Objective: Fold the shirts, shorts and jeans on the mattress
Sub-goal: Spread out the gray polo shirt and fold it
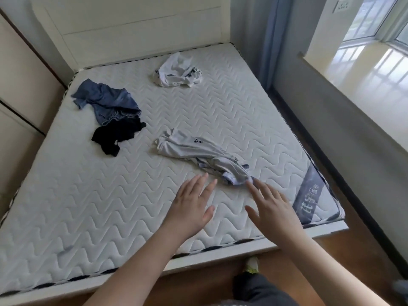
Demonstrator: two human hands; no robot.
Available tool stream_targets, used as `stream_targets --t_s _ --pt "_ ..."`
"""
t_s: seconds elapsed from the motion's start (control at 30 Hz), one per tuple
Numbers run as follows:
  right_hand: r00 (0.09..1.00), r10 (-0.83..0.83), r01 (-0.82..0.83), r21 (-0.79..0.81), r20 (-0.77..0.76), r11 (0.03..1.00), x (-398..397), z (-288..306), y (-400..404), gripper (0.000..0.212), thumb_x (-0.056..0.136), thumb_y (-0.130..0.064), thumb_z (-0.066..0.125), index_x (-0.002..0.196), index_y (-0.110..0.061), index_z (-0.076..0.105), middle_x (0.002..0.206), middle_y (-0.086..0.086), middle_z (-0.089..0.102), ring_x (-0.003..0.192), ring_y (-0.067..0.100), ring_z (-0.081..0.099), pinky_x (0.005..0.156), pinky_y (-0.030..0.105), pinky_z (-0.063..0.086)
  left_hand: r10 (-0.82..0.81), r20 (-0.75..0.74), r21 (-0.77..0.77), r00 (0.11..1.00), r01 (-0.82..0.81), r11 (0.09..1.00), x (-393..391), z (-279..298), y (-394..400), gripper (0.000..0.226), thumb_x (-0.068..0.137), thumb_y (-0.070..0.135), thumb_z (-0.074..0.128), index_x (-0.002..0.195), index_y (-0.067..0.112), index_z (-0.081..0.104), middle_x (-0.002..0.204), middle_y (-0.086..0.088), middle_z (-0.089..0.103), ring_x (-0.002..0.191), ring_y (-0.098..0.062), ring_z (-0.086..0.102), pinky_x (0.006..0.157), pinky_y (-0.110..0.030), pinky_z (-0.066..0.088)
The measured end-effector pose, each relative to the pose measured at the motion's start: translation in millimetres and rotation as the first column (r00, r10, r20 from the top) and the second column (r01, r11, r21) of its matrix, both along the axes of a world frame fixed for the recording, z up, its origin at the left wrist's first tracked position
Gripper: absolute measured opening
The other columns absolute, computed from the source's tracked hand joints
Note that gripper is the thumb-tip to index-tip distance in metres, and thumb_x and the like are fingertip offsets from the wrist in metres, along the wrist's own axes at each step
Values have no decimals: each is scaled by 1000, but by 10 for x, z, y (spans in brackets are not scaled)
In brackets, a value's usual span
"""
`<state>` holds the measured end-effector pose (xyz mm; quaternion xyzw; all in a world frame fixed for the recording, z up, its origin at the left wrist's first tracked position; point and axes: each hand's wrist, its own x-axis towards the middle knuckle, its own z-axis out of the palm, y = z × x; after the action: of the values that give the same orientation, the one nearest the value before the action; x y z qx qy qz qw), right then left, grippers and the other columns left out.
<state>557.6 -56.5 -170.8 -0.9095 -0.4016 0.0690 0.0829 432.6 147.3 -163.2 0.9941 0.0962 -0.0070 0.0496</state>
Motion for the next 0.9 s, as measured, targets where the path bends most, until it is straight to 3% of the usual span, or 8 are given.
stream_targets --t_s 0.1,0.3,0.6,0.8,0.9 --pt "998 37 -39 -27 -53 999 419 -97 49 70 100 -51 34 158 -25 4 163 -3 16 148 17 18 119 32 19 69 -38 -15 997 -69 997 294 -20 21 69 99 44 39 157 28 5 165 -2 3 151 -17 3 118 -32 -11" --pt "988 117 -122 -48 -96 991 1060 -352 395 69 98 -47 43 156 -21 16 161 -1 22 146 19 22 114 33 23 191 -45 -58 981 -193 979 588 -67 76 70 91 33 59 154 18 30 160 -11 25 146 -28 27 119 -39 12" --pt "975 82 -98 -70 -206 993 1543 -893 1110 65 98 -41 47 155 -20 23 161 0 22 147 21 23 115 35 23 252 -90 -91 964 -260 961 1001 -595 404 77 81 28 72 149 14 40 151 -17 41 137 -35 43 110 -47 36" --pt "968 131 -161 -129 -213 978 1774 -1287 1545 60 97 -42 45 150 -20 27 156 0 28 142 22 28 112 35 25 281 -202 -119 938 -308 944 1277 -995 787 72 92 33 51 156 21 21 161 -11 20 148 -28 20 118 -41 21" --pt "966 146 -187 -185 -213 965 1936 -1542 1760 60 98 -42 45 151 -19 26 158 2 26 143 22 28 110 35 27 288 -191 -111 938 -312 944 1354 -1144 964 74 81 26 65 150 17 39 153 -16 39 140 -34 39 110 -46 37"
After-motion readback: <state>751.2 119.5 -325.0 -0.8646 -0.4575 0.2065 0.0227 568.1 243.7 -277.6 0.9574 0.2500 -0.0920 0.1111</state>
